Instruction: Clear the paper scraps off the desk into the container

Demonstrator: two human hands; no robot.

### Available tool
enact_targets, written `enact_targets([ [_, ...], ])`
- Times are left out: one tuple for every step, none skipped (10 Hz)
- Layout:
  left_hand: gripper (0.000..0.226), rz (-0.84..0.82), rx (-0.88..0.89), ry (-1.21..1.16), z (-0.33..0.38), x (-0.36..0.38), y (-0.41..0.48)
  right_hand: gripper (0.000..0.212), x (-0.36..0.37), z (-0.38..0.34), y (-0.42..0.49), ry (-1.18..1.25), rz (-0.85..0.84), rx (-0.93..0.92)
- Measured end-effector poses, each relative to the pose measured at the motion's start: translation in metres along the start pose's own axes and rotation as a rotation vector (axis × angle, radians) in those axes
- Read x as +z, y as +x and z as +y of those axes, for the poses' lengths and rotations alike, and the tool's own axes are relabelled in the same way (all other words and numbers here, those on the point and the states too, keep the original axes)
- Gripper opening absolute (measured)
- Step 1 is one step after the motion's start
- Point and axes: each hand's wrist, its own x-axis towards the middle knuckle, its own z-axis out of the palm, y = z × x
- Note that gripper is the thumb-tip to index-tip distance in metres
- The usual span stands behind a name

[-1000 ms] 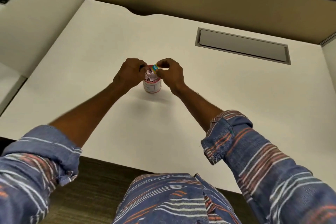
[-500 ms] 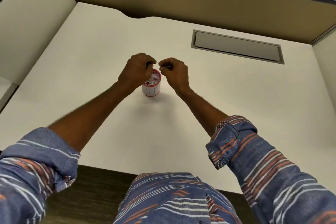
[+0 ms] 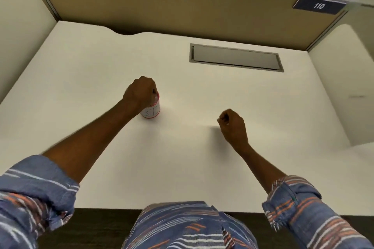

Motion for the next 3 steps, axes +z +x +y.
enact_targets([
  [0.015,0.137,0.036,-0.043,0.012,-0.007,-0.003,0.035,-0.009,0.035,-0.011,-0.129,-0.055,-0.103],
  [0.022,0.296,0.135,-0.142,0.039,-0.009,0.002,0.051,-0.025,0.046,-0.006,-0.285,-0.075,-0.146],
  [0.054,0.367,0.219,-0.149,0.089,-0.006,0.009,0.065,-0.048,0.044,0.022,-0.318,-0.091,-0.198],
])
